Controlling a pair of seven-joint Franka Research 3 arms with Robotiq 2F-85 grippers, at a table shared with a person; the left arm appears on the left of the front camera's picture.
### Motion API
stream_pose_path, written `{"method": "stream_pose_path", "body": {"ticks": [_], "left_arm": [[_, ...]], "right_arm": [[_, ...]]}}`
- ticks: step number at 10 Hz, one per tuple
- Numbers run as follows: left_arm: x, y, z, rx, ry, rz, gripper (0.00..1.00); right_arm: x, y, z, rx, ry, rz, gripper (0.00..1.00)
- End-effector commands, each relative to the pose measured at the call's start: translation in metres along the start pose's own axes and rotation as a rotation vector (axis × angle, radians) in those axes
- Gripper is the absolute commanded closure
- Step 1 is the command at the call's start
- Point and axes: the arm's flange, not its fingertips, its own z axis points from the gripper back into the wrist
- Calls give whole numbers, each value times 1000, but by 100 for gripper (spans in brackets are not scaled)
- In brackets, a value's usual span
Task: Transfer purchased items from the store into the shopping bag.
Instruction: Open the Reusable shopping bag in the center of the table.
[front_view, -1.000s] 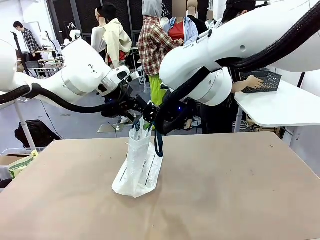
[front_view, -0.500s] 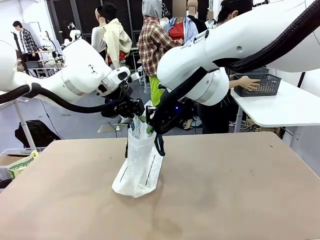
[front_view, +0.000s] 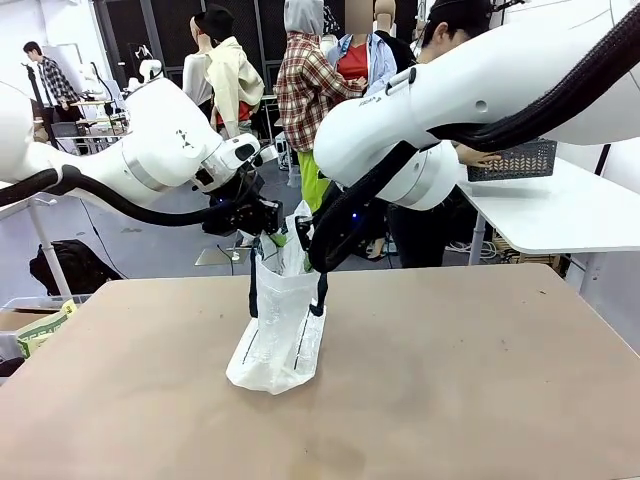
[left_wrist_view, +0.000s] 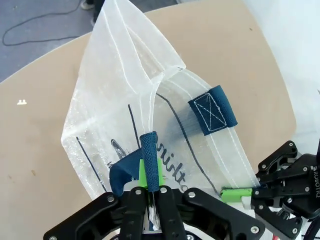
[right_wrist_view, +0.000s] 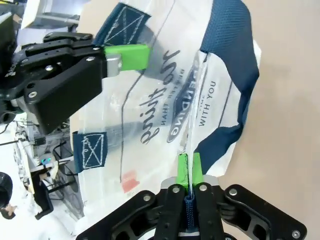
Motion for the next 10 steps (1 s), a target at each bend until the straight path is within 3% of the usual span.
{"method": "stream_pose_path", "body": {"ticks": [1,10], "left_arm": [[-8,6,16,59,-14,44,100],[-98,91,116,134,-167,374,100]], "right_arm": [[4,0,6,-55,-4,-38,100],[13,1,26,-223,22,-83,100]]}}
